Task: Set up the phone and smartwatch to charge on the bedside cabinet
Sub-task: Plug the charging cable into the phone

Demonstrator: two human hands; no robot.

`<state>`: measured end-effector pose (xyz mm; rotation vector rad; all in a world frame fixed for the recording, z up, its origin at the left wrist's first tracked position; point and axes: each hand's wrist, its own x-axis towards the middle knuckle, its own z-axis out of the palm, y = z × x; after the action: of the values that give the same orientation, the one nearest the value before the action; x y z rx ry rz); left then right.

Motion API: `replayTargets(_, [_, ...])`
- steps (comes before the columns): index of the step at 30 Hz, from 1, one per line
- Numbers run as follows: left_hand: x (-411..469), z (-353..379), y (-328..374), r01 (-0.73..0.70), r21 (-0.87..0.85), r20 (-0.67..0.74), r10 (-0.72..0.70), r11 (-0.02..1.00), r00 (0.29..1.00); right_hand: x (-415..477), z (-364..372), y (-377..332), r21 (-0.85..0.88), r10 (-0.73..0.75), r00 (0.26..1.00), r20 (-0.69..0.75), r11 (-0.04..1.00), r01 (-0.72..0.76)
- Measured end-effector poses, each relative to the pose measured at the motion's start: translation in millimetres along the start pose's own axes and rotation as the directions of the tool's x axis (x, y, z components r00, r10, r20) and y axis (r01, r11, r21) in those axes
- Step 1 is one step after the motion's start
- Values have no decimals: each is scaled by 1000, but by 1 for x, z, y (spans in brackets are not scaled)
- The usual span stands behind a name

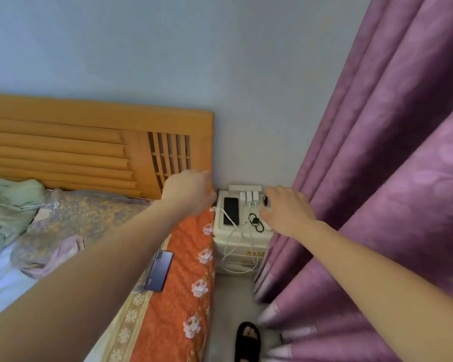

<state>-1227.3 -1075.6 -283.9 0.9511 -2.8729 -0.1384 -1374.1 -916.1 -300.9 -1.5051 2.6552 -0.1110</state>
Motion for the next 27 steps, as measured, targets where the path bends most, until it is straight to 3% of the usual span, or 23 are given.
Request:
replayTargets(6, [73,80,9,127,-56,128,-119,990,985,66,64,43,25,-37,994,105,999,34])
replayTargets(13, [127,175,-2,332,-124,308,-281,935,909,112,149,75,59,-67,971,229,997,55])
replayTargets(20, [158,276,-25,292,-95,380,-236,952,894,151,239,85,93,-57,939,338,995,27])
replayTargets(24, [170,336,-43,374,-155,499,-255,914,829,181,291,87,119,-63,925,374,993,19])
replayTargets(27, [176,373,-53,398,-172,508,-265,901,819,203,324,91,109,-76,921,383,993,37])
